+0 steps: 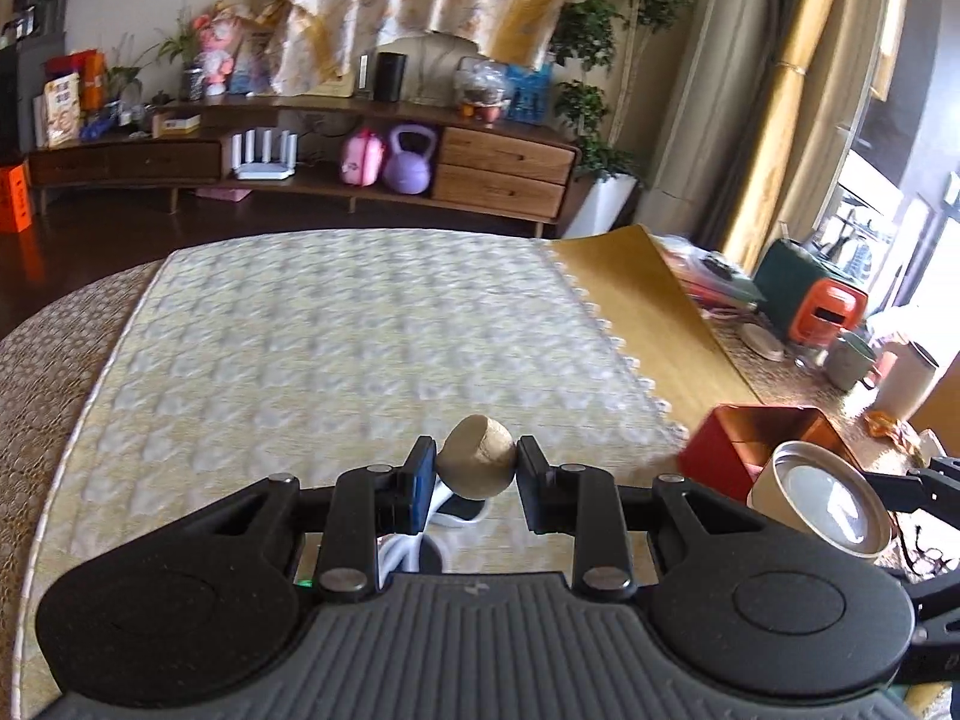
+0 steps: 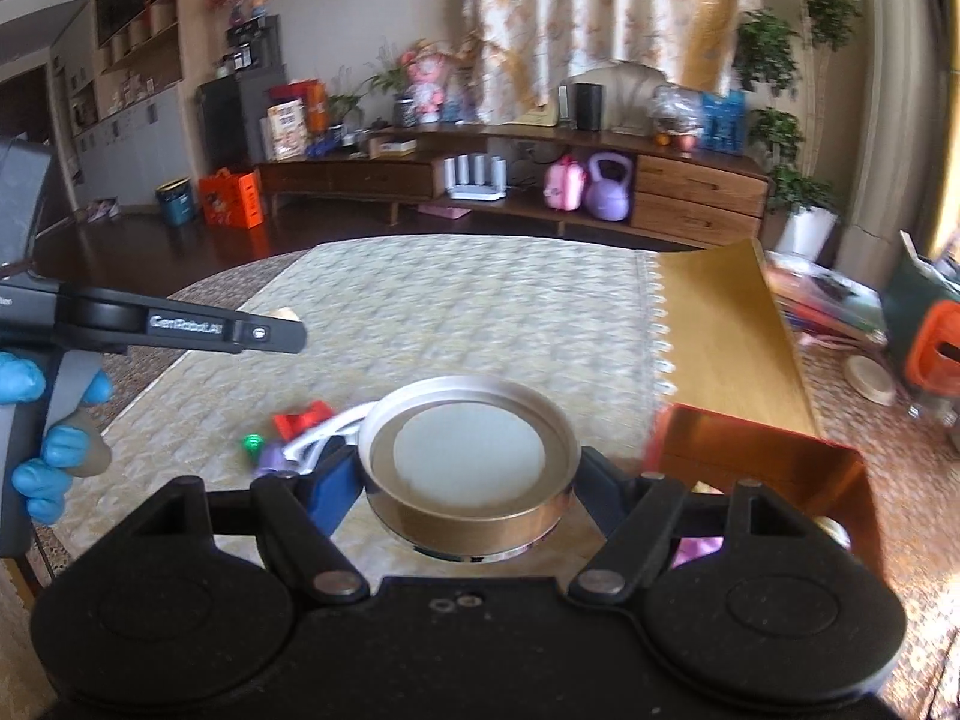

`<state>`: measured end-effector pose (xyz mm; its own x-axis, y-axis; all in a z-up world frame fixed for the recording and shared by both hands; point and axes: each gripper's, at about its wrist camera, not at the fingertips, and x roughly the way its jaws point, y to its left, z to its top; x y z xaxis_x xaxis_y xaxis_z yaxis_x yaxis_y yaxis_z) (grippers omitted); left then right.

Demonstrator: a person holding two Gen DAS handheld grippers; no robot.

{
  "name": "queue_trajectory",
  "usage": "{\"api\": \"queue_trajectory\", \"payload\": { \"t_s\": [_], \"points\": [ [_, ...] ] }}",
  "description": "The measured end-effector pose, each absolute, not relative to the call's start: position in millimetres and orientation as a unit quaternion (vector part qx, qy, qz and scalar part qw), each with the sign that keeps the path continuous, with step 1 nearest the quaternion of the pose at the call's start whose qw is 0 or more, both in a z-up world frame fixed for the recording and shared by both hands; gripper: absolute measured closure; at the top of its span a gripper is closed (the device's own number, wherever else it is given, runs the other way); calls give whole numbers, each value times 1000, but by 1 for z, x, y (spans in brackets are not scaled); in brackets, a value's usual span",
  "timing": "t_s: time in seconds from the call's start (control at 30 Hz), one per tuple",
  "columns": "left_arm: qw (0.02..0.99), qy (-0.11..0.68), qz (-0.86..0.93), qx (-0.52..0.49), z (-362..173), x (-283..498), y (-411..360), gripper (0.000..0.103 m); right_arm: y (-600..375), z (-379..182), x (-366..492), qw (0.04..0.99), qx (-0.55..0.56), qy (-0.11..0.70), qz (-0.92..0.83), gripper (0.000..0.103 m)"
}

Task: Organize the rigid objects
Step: 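Carry the white ball and gold-rimmed lid over the red tin with both grippers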

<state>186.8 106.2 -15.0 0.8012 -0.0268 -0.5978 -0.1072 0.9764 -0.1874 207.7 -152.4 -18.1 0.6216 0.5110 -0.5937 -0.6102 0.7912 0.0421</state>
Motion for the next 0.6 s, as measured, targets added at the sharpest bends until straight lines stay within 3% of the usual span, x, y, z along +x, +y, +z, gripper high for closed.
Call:
{"api": "queue_trajectory", "payload": {
  "t_s": [0.6],
  "points": [
    [936, 341, -70, -50, -18, 228, -23, 75, -263, -44, 214, 924, -67, 312, 209, 27]
  ]
}}
